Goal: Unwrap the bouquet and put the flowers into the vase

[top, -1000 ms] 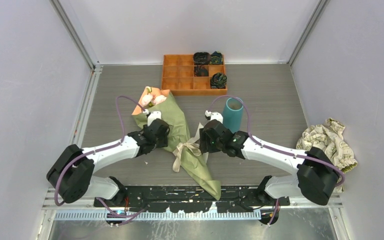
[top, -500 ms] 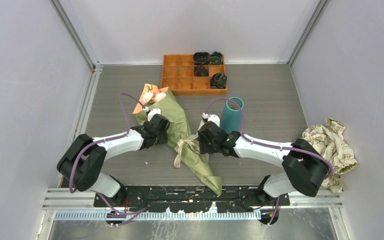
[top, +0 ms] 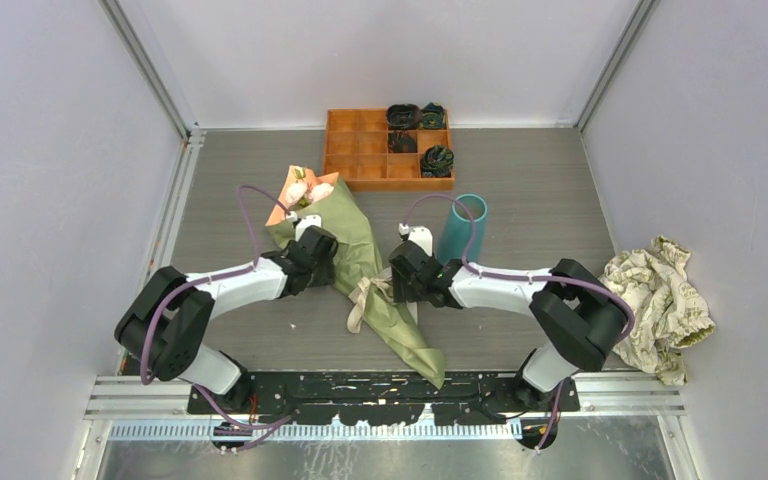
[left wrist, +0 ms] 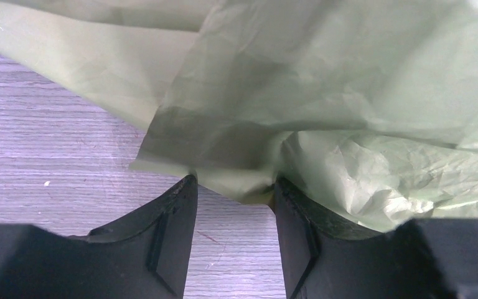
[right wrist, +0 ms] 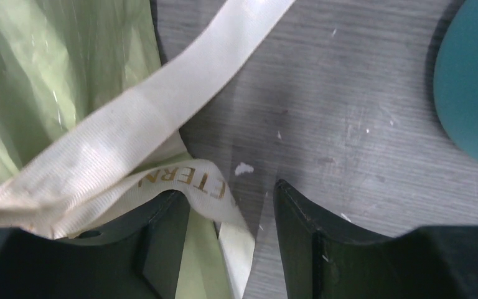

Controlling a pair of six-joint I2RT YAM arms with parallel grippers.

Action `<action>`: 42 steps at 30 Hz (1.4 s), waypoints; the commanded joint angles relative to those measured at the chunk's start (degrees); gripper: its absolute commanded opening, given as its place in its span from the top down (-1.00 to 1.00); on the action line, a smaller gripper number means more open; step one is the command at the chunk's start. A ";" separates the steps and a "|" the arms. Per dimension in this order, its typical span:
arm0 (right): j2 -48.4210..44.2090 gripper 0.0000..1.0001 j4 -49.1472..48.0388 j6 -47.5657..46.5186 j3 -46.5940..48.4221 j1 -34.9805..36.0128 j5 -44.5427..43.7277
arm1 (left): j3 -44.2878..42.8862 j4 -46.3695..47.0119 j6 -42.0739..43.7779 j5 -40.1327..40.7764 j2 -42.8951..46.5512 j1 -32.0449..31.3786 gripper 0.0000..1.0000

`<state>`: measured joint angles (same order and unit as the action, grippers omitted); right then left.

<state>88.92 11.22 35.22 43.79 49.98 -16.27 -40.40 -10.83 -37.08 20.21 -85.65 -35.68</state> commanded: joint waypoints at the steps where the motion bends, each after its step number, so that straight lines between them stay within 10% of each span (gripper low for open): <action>1: 3.01 -0.11 -3.08 0.91 2.50 -1.06 -1.51 | 1.35 0.74 -0.54 -0.98 0.71 0.91 0.00; 10: 8.06 0.97 -5.52 1.89 4.35 -1.20 0.39 | 2.26 1.31 -0.55 -1.78 1.64 1.81 0.01; 25: -21.48 0.98 11.15 -1.31 7.53 -0.95 -9.12 | 1.47 1.27 -1.68 -3.37 1.46 2.19 0.02; 42: -18.43 0.98 12.69 -3.14 16.48 5.33 -1.56 | -3.38 -0.47 -3.61 -12.81 25.01 2.05 -0.03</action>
<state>69.41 25.19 33.30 55.07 52.07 -18.04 -40.32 -13.54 -39.77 10.26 -62.43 -33.67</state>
